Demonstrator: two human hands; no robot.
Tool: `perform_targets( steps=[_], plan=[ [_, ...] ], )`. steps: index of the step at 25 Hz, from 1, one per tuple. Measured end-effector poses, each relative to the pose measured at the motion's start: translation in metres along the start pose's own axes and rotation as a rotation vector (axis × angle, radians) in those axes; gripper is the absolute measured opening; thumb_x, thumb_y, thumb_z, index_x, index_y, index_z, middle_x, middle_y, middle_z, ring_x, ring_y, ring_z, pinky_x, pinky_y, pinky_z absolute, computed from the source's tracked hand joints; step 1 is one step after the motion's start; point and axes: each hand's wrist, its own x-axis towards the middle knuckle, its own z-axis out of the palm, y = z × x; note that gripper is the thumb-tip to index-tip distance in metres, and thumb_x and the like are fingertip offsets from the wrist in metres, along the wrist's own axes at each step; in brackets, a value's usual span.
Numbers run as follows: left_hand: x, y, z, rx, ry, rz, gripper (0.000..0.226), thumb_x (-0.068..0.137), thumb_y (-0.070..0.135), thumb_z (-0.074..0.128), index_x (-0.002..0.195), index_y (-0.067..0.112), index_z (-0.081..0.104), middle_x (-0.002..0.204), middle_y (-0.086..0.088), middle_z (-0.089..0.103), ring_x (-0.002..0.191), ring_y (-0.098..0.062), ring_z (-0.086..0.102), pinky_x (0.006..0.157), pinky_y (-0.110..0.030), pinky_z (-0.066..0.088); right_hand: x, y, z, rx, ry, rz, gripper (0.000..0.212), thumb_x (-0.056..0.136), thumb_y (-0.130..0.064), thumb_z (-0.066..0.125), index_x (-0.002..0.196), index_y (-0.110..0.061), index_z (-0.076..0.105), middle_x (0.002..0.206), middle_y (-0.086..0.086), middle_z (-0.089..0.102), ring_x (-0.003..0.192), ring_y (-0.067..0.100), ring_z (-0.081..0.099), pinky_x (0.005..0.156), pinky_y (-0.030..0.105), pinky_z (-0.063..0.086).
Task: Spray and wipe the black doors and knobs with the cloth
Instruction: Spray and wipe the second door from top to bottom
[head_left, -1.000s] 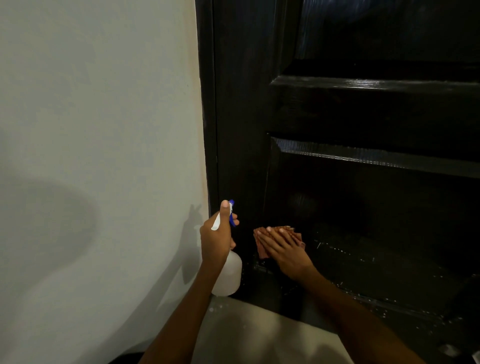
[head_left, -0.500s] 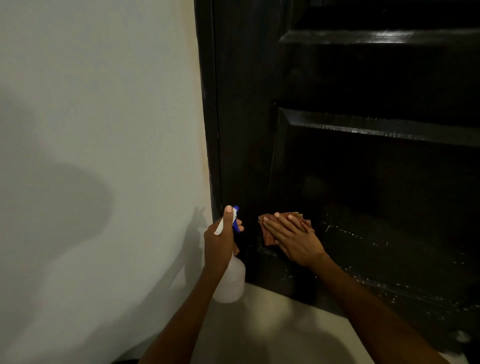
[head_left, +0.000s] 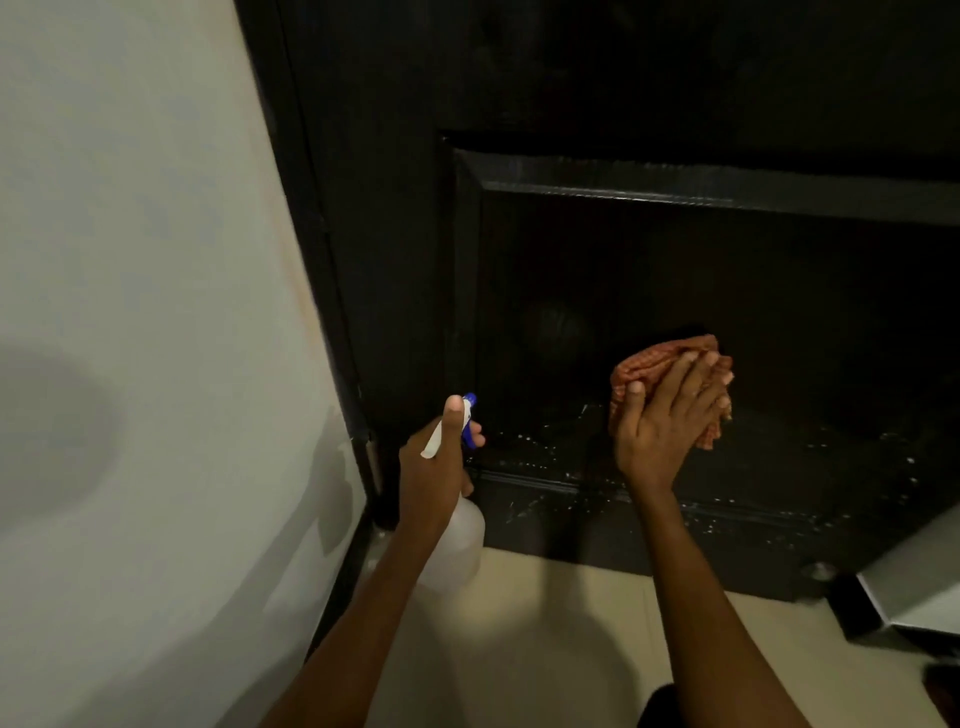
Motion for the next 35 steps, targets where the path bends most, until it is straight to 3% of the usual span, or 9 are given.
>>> perform_targets(
  steps=[4,7,10,14,18,23,27,31,35],
  plan=[
    [-0.007,-0.005,0.014,-0.025,-0.02,0.023,0.066,0.09,0.061,0.039,0.094,0.005,0.072,0.084,-0.008,0.075,0.052,-0.019,0.058,0.045,-0.026,0.047,0.011,-0.001,-0.016,0.396,0.188,0.498,0.087,0.104,-0.065,0.02,0.163,-0.004,0.0,0.171,0.023,-0.008,0.157,0.043,-0.011,0.122,0.043,-0.016],
    [-0.01,-0.014,0.012,-0.029,-0.029,-0.007,0.064,0.09,0.062,0.037,0.088,0.009,0.072,0.086,-0.008,0.076,0.05,-0.017,0.057,0.046,-0.028,0.047,0.012,-0.021,-0.011,0.473,0.213,0.556,0.091,0.101,-0.068,0.018,0.164,-0.005,0.0,0.171,0.021,-0.012,0.156,0.045,-0.014,0.12,0.051,-0.015],
    [-0.012,-0.018,0.007,0.002,-0.028,-0.008,0.063,0.09,0.062,0.036,0.086,0.01,0.071,0.085,-0.009,0.075,0.051,-0.02,0.057,0.047,-0.029,0.047,0.001,-0.033,0.006,0.395,0.108,0.476,0.089,0.102,-0.069,0.016,0.164,-0.009,-0.004,0.171,0.018,-0.015,0.155,0.043,-0.02,0.12,0.052,-0.019],
    [-0.007,-0.023,0.004,0.037,-0.033,0.0,0.067,0.089,0.065,0.036,0.084,0.007,0.071,0.077,-0.01,0.073,0.045,-0.017,0.055,0.044,-0.028,0.047,-0.016,-0.024,0.014,0.287,-0.033,0.332,0.087,0.103,-0.069,0.014,0.163,-0.01,-0.01,0.169,0.019,-0.019,0.151,0.032,-0.031,0.117,0.037,-0.032],
    [0.001,-0.022,0.011,0.033,-0.058,-0.031,0.072,0.087,0.067,0.037,0.078,0.002,0.065,0.061,-0.01,0.064,0.048,-0.02,0.055,0.042,-0.027,0.044,-0.031,0.006,0.013,0.117,-0.174,0.151,0.079,0.106,-0.065,0.014,0.161,-0.021,-0.021,0.169,0.013,-0.023,0.152,0.04,-0.027,0.122,0.047,-0.025],
    [0.002,-0.023,0.019,-0.02,-0.133,0.03,0.068,0.088,0.061,0.036,0.078,0.003,0.068,0.067,-0.009,0.069,0.049,-0.013,0.06,0.048,-0.023,0.049,-0.037,0.018,0.012,0.003,-0.222,0.057,0.078,0.105,-0.064,0.016,0.159,-0.028,-0.027,0.165,-0.002,-0.036,0.151,0.029,-0.035,0.123,0.045,-0.024],
    [0.002,-0.021,0.022,0.015,-0.111,0.034,0.068,0.089,0.063,0.035,0.072,0.004,0.064,0.058,-0.007,0.062,0.048,-0.014,0.057,0.045,-0.021,0.049,-0.047,0.03,0.016,-0.11,-0.247,-0.08,0.081,0.105,-0.058,0.027,0.162,-0.025,-0.022,0.168,0.001,-0.032,0.153,0.033,-0.032,0.122,0.045,-0.025],
    [0.003,-0.019,0.018,0.002,-0.061,0.018,0.063,0.086,0.063,0.035,0.079,0.012,0.07,0.07,-0.004,0.072,0.054,-0.014,0.063,0.049,-0.023,0.051,-0.063,0.028,0.025,-0.187,-0.347,-0.257,0.076,0.108,-0.058,0.019,0.164,-0.018,-0.014,0.17,0.009,-0.023,0.155,0.039,-0.024,0.123,0.048,-0.023],
    [-0.003,-0.012,-0.002,0.036,-0.02,0.031,0.053,0.093,0.057,0.035,0.077,0.017,0.067,0.068,-0.004,0.067,0.054,-0.017,0.057,0.043,-0.014,0.046,-0.096,0.003,0.061,-0.272,-0.501,-0.655,0.075,0.106,-0.05,0.032,0.166,-0.022,-0.003,0.173,0.002,-0.014,0.157,0.037,-0.018,0.127,0.052,-0.009]
  ],
)
